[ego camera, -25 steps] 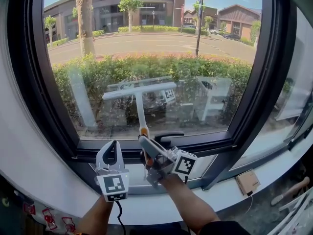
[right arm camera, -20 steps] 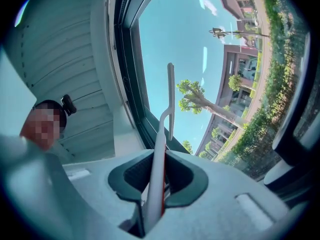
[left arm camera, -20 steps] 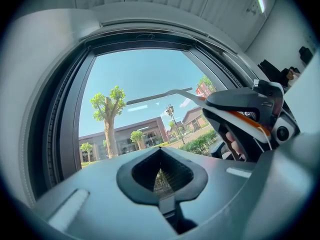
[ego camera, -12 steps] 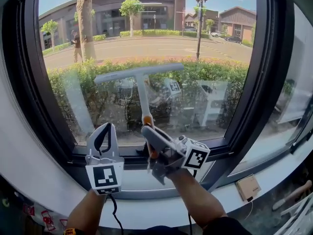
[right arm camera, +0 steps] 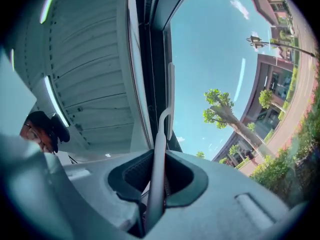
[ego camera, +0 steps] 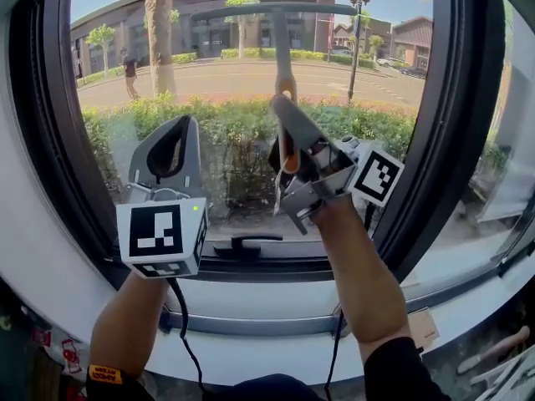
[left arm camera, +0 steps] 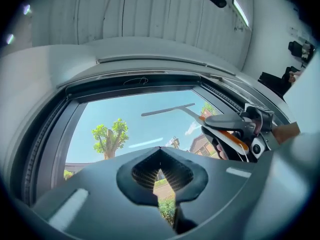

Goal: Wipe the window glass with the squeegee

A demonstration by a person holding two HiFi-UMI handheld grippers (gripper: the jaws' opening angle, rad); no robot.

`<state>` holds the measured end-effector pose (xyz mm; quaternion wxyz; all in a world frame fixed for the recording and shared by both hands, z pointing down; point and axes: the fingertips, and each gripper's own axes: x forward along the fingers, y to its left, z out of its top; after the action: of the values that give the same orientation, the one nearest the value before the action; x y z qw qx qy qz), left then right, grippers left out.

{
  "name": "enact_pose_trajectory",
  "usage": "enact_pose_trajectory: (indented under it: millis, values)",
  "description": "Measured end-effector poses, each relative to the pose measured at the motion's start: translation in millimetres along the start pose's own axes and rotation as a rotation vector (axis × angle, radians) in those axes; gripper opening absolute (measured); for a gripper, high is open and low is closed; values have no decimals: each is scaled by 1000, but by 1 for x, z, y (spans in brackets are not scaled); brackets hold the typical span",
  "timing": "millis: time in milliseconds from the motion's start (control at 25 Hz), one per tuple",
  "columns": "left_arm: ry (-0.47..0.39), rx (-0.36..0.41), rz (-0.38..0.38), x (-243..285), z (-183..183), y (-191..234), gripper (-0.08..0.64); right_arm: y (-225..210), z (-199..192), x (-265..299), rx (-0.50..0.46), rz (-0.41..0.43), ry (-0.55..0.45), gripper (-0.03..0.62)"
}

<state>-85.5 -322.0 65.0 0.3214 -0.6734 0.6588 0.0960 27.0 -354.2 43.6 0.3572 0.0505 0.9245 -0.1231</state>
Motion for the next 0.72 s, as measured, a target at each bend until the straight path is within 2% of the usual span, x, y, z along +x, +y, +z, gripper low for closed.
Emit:
enact_pose_trajectory:
  millis: [240,400,560,720]
  values:
    - [-32,50,27,20,37,-10,18,-14,23,-13,35,-19,-19,48]
    - [-30,41,35,22,37,-16,18,-14,17,-15,51,-17,-3,48]
    - [16,21,15,13,7,-36,18,-16,-3,-39,88,-23,-2,48]
    - [129,45,-19,-7,-60,-65,18,-22,-38,-75,115,-52,0,48]
